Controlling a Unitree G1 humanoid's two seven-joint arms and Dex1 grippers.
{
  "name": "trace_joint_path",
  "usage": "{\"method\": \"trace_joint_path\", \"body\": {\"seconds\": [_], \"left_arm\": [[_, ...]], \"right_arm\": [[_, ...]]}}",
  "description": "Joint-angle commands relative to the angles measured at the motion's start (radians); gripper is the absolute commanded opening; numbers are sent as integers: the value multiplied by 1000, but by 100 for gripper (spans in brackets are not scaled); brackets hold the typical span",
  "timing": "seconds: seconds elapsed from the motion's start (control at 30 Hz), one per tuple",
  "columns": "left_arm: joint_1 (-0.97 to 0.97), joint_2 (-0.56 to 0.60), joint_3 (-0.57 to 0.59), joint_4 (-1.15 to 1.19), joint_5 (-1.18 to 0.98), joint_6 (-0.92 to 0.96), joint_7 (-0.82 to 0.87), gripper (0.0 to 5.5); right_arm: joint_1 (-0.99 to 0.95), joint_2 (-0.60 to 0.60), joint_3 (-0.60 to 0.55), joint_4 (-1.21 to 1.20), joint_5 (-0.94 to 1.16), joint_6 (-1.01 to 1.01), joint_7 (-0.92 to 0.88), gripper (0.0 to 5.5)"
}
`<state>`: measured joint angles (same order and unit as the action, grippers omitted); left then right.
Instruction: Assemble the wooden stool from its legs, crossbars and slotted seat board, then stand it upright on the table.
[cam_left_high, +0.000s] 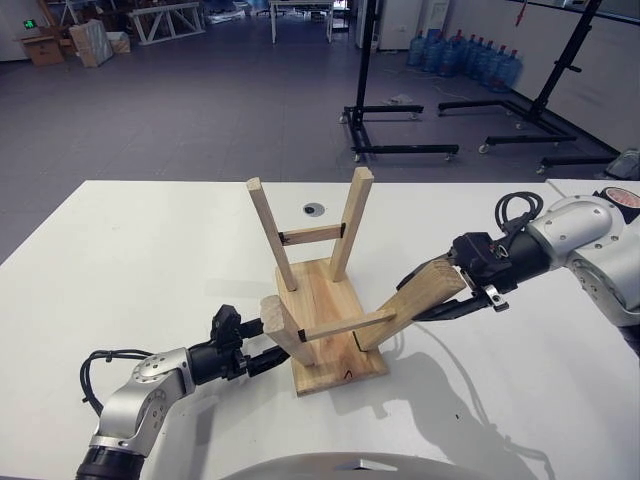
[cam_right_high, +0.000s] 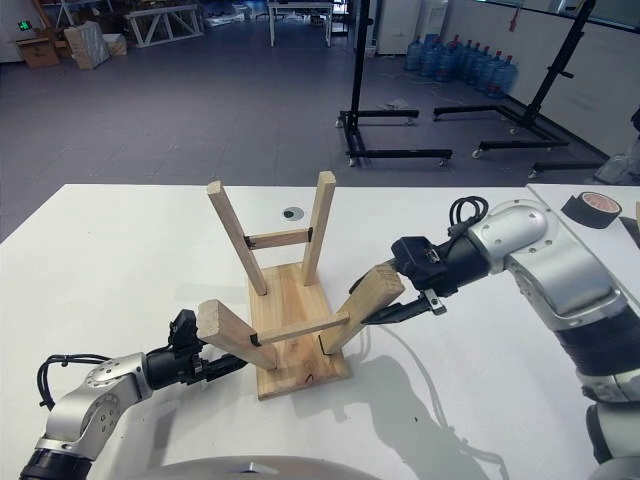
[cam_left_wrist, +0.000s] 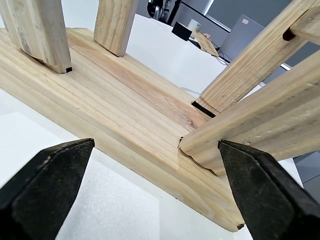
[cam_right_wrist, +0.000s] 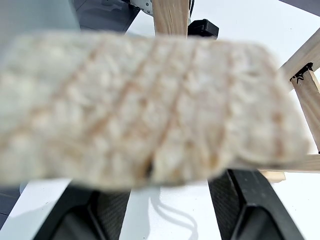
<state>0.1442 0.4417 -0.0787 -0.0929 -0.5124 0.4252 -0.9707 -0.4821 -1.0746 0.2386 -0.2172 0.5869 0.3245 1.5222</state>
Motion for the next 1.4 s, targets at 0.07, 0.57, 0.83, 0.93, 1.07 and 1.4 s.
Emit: {"method": "trace_joint_path", "body": {"seconds": [0.07, 0.57, 0.83, 0.93, 1.07, 1.4], "left_arm": [[-25, -20, -35, 11, 17, -16, -8, 455], [-48, -23, -57, -1, 24, -3, -19, 455], [-53, -19, -49, 4, 22, -4, -20, 455], [-47, -18, -41, 1, 21, -5, -19, 455], [-52, -13, -36, 1, 19, -2, -23, 455], [-44, -4, -24, -37, 3, 9, -17, 455]], "right_arm": [[91, 68, 178, 13, -128, 60, 14, 203], [128, 157, 249, 36, -154, 142, -77, 203], [89, 158, 171, 81, -170, 88, -103, 355], [114, 137, 147, 82, -172, 74, -116, 409], [109, 158, 73, 67, -115, 75, -175, 469], [60, 169, -121, 82, -26, 71, -172, 469]]}}
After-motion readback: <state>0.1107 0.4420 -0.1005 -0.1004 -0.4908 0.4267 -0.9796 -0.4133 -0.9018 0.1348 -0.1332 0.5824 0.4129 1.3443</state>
